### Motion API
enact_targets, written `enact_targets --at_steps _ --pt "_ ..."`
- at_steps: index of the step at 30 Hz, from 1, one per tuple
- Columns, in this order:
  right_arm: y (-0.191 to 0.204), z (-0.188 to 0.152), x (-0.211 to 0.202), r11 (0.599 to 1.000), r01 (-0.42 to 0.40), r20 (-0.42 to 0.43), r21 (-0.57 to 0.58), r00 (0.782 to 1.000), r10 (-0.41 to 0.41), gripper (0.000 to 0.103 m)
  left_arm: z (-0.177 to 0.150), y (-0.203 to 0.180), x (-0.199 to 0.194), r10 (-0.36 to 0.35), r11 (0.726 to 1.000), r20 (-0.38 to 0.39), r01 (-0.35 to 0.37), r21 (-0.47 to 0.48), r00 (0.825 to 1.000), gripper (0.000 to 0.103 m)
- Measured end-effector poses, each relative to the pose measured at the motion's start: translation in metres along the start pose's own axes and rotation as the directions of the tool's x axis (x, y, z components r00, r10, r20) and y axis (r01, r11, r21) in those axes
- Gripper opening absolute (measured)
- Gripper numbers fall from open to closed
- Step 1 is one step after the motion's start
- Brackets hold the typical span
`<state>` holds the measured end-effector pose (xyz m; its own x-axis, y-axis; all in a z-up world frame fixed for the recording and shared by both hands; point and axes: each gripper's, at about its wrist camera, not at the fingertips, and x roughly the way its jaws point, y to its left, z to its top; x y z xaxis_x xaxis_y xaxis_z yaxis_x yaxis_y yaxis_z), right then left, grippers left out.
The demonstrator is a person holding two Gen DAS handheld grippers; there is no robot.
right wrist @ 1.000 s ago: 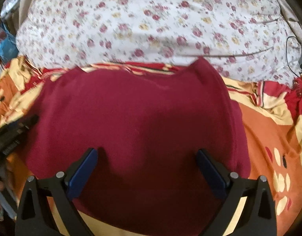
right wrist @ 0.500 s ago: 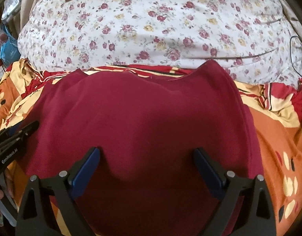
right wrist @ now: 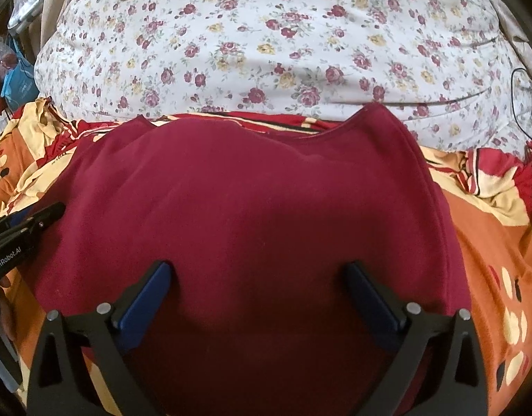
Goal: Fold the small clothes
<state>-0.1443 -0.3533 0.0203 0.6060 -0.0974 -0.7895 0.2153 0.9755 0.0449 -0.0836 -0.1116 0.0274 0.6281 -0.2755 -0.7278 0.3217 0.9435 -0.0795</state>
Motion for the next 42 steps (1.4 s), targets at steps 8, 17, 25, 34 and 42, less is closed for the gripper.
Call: enact_targets --at_steps 8,17,25,34,42 --pt "0.0018 0.0001 0.0007 1.0 0.009 -0.004 -0.009 1.0 -0.009 0.103 -0.0001 0.0007 0.0003 0.004 1.0 0.0 -0.004 0.003 1.0 0.034" --pt "0.0011 0.0043 -0.0017 1.0 -0.006 0.028 0.007 1.0 0.006 0.098 0.0003 -0.0013 0.0 0.013 1.0 -0.001 -0.013 0.016 1.0 0.035" --pt "0.0026 0.0002 0.0021 1.0 -0.01 0.036 0.001 0.999 0.01 0.103 0.0007 -0.0015 -0.0001 0.009 1.0 0.0 -0.009 0.013 1.0 0.035" --pt "0.001 -0.0014 0.0018 1.0 -0.024 0.043 0.008 0.999 0.024 0.103 0.0009 0.0039 -0.0015 -0.038 0.999 0.006 0.038 -0.021 0.999 0.037" --pt "0.0001 -0.0017 0.0021 1.0 -0.026 0.044 0.01 0.999 0.026 0.103 0.0019 0.0014 -0.0002 -0.062 0.998 0.005 0.062 -0.009 0.998 0.046"
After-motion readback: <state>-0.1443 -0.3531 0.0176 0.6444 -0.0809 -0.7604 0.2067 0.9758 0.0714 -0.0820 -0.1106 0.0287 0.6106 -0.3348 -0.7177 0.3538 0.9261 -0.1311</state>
